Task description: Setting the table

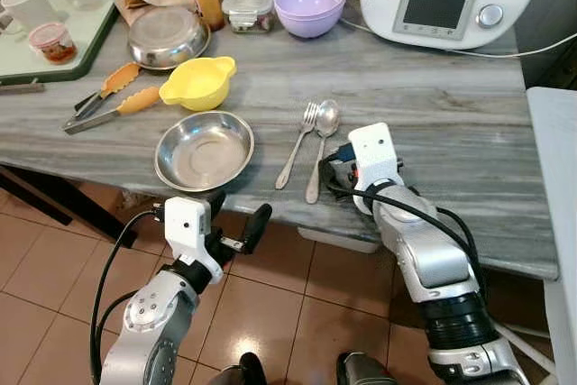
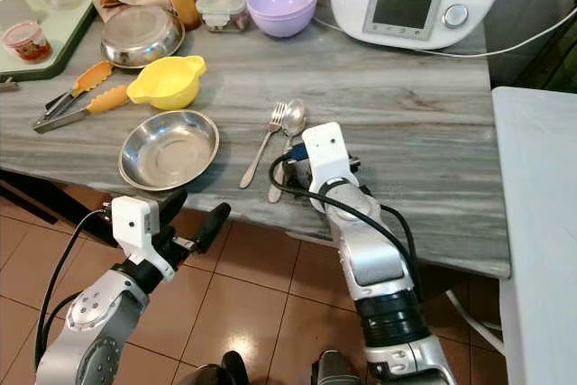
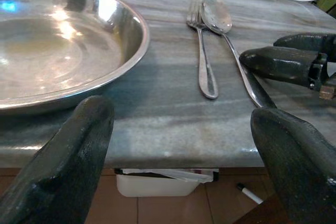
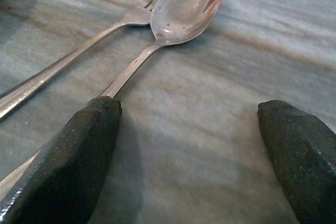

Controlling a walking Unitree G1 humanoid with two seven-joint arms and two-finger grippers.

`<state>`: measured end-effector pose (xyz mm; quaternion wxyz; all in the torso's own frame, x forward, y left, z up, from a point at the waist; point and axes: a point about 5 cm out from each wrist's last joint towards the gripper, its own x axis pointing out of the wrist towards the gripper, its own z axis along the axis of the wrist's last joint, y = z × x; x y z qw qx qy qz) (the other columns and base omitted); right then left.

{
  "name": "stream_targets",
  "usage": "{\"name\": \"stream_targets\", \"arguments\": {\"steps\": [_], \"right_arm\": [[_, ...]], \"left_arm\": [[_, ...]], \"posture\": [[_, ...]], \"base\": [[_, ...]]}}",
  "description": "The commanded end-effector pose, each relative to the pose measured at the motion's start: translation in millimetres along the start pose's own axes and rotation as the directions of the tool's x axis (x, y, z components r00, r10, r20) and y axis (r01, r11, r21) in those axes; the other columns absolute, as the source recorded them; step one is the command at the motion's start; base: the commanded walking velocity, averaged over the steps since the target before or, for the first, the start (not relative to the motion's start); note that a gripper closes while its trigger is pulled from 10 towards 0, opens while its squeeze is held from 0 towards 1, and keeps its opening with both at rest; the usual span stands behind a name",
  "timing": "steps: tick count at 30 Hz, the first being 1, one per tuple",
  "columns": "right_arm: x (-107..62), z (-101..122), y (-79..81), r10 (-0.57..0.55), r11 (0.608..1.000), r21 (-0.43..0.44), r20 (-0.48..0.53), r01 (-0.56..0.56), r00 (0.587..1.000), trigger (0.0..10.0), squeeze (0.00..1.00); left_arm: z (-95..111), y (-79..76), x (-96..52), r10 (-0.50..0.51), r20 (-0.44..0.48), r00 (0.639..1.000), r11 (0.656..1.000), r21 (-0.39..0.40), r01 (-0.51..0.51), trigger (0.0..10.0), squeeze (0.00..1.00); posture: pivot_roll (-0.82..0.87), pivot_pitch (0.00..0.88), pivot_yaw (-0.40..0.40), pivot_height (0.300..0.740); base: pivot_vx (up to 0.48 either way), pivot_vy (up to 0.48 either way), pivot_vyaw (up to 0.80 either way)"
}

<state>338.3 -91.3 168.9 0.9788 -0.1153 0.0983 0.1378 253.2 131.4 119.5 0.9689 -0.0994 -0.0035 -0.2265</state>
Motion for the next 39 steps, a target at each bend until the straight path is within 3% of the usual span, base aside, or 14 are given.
{"name": "stream_targets", "arguments": {"steps": [1, 10, 16, 17, 20, 25, 29, 34, 39], "right_arm": [[2.6, -16, 11.5, 0.041, 0.999, -0.008, -0.079, -0.042, 0.996, 10.0, 0.13], [3.3, -13, 17.2, 0.057, 0.998, -0.008, -0.063, -0.057, 0.996, 10.0, 0.13], [-3.5, -12, 8.7, 0.028, 1.000, 0.004, -0.022, -0.028, 0.999, 10.0, 0.13], [-6.0, -12, 5.5, 0.015, 1.000, 0.013, -0.010, -0.015, 1.000, 10.0, 0.05], [-11.3, -13, -1.8, -0.021, 0.999, 0.028, 0.025, 0.021, 0.999, 10.0, 0.05], [-19.5, -7, -12.5, -0.087, 0.996, 0.044, 0.139, 0.082, 0.987, 10.0, 0.05], [-21.3, -5, -13.5, -0.114, 0.993, 0.037, 0.174, 0.110, 0.978, 10.0, 0.05], [-29.1, 14, -14.3, -0.150, 0.985, -0.029, 0.354, 0.172, 0.923, 10.0, 0.05], [-32.6, 21, -14.7, -0.149, 0.977, -0.077, 0.415, 0.198, 0.898, 10.0, 0.07]], "left_arm": [[-3, 3.8, -5.1, 0.020, -0.022, 1.000, 1.000, 0.004, -0.020, 10.0, 0.00], [-3, 4.0, -5.8, 0.024, -0.021, 0.999, 1.000, 0.006, -0.024, 10.0, 0.00], [-3, 6.2, -8.5, 0.030, -0.023, 0.999, 1.000, 0.010, -0.030, 10.0, 0.00], [-3, 6.6, -8.7, 0.031, -0.022, 0.999, 0.999, 0.011, -0.031, 10.0, 0.00], [-2, 7.7, -8.8, 0.032, -0.022, 0.999, 0.999, 0.014, -0.032, 10.0, 0.00], [0, 10.5, -7.4, 0.030, -0.015, 0.999, 0.999, 0.022, -0.030, 10.0, 0.00], [0, 11.3, -6.7, 0.027, -0.015, 1.000, 0.999, 0.025, -0.027, 10.0, 0.00], [3, 12.7, -4.4, 0.020, -0.010, 1.000, 0.999, 0.034, -0.019, 10.0, 0.00], [5, 13.9, -3.6, 0.020, -0.006, 1.000, 0.999, 0.037, -0.020, 10.0, 0.00]], "posture": [[-0.22, 0.254, 0.108, 0.740], [-0.21, 0.255, 0.104, 0.740], [-0.21, 0.249, 0.103, 0.740], [-0.21, 0.246, 0.104, 0.740], [-0.21, 0.242, 0.105, 0.740], [-0.21, 0.229, 0.119, 0.740], [-0.20, 0.223, 0.127, 0.740], [-0.20, 0.208, 0.138, 0.740], [-0.19, 0.196, 0.139, 0.740]], "base": [[0.000, 0.000, 0.00], [0.000, 0.000, 0.00], [0.000, 0.000, 0.00], [0.000, 0.000, 0.00], [0.000, 0.000, 0.00], [0.000, 0.000, 0.00], [0.000, 0.000, 0.00], [0.000, 0.000, 0.00], [0.000, 0.000, 0.00]]}}
